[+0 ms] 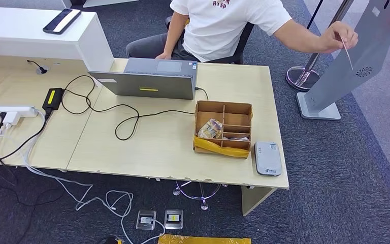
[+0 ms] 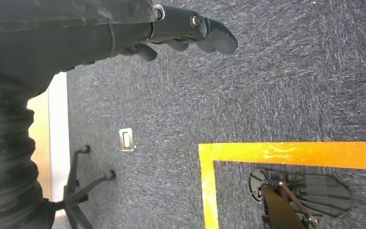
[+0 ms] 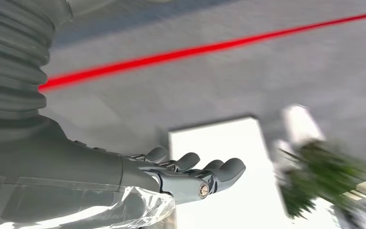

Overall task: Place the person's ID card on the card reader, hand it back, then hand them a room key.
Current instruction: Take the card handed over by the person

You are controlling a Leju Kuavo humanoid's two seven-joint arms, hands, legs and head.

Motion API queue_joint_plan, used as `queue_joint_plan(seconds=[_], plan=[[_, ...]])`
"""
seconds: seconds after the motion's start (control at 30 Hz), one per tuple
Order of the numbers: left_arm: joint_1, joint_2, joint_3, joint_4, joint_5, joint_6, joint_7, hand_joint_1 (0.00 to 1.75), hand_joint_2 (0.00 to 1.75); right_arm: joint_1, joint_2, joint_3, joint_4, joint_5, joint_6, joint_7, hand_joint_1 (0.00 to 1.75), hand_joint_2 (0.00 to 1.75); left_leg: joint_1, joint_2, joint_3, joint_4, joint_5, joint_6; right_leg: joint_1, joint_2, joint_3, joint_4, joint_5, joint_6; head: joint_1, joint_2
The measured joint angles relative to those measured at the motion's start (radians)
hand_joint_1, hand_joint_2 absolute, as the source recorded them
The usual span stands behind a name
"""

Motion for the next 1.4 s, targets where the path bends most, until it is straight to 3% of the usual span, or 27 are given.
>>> queue_joint_plan(seconds=[0.27, 0.53, 0.63, 1.07, 1.4], plan=[[-0.002, -0.001, 0.000, 0.000, 0.007, 0.016, -0.013, 0.00, 1.75, -0.148, 0.158, 0.193, -0.017, 0.097, -0.105, -0.165, 0.00, 1.75, 0.002, -0.003, 0.000, 0.000, 0.001, -0.001, 0.002, -0.002, 0.001, 0.000, 0.000, 0.000, 0.000, 0.000], [-0.002, -0.001, 0.000, 0.000, 0.016, 0.026, -0.017, 0.00, 1.75, -0.158, 0.318, 0.281, -0.039, 0.002, -0.199, -0.330, 0.00, 1.75, 0.003, -0.002, 0.000, 0.000, 0.001, -0.001, 0.003, -0.001, 0.000, 0.000, 0.000, 0.000, 0.000, 0.000], [-0.002, -0.001, 0.000, 0.000, 0.016, 0.026, -0.021, 0.00, 1.75, -0.150, 0.369, 0.298, -0.053, -0.017, -0.216, -0.349, 0.00, 1.75, 0.003, -0.003, 0.001, 0.000, 0.002, -0.002, 0.003, -0.002, 0.000, 0.000, 0.000, 0.000, 0.000, 0.000], [-0.001, -0.001, 0.000, 0.000, 0.016, 0.025, -0.024, 0.00, 1.75, -0.120, 0.457, 0.344, -0.098, -0.100, -0.229, -0.410, 0.00, 1.75, 0.004, -0.003, 0.000, 0.000, 0.002, -0.003, 0.004, -0.002, 0.001, 0.000, 0.000, 0.000, 0.000, 0.000], [0.000, -0.001, -0.001, 0.000, 0.026, 0.017, -0.023, 0.00, 1.75, -0.021, 0.524, 0.419, -0.247, -0.214, -0.212, -0.376, 0.00, 1.75, 0.006, -0.003, 0.000, 0.000, 0.002, -0.004, 0.006, -0.002, 0.001, 0.000, 0.000, -0.001, 0.000, 0.000]])
